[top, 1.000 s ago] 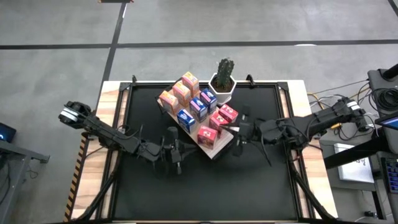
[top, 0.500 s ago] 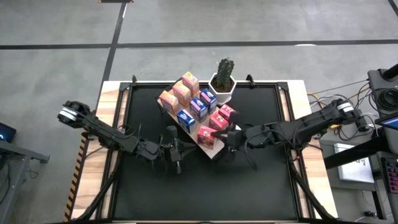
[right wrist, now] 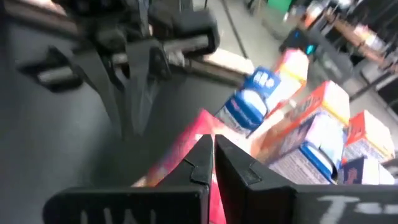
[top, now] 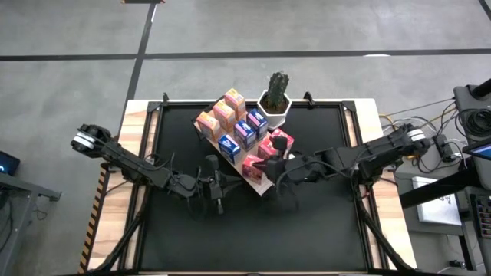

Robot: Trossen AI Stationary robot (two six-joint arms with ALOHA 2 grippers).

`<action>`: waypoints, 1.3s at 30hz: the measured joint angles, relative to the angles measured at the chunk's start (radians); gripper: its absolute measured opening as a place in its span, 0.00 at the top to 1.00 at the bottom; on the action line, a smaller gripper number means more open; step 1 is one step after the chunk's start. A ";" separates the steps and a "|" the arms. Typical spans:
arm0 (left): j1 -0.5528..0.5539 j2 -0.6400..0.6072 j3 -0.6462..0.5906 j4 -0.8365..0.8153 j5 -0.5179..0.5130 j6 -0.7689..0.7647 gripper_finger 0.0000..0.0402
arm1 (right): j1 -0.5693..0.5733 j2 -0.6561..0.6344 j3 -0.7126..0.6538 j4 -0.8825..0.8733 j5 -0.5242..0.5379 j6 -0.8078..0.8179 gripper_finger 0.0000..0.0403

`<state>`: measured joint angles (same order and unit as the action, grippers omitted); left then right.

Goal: Stack cereal on shelf
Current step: Put the red cereal box on the shelf aligned with the other red cereal boxes

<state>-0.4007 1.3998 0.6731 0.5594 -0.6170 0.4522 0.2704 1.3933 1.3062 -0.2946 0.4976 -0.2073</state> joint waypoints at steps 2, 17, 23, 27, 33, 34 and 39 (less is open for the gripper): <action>0.000 0.000 -0.004 0.000 0.000 -0.002 0.91 | -0.006 0.026 0.065 -0.090 0.000 0.013 0.98; 0.007 -0.001 -0.008 0.003 0.000 -0.008 0.91 | -0.027 0.074 0.262 -0.460 0.002 0.123 0.98; 0.016 0.000 -0.008 0.014 0.000 -0.008 0.91 | -0.027 0.077 0.262 -0.530 0.002 0.173 0.98; 0.019 0.005 -0.008 0.027 -0.001 -0.008 0.91 | -0.026 0.077 0.257 -0.528 0.000 0.184 0.98; 0.025 0.008 -0.008 0.035 -0.002 -0.008 0.91 | -0.020 0.076 0.257 -0.528 -0.008 0.193 0.98; 0.025 0.008 -0.008 0.036 -0.002 -0.008 0.91 | -0.019 0.076 0.257 -0.528 -0.009 0.195 0.98; 0.028 0.008 -0.008 0.044 -0.003 -0.008 0.91 | -0.006 0.076 0.256 -0.531 -0.009 0.209 0.98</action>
<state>-0.3729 1.4078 0.6651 0.6033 -0.6205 0.4438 0.2641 1.4696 1.5623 -0.8253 0.4882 0.0021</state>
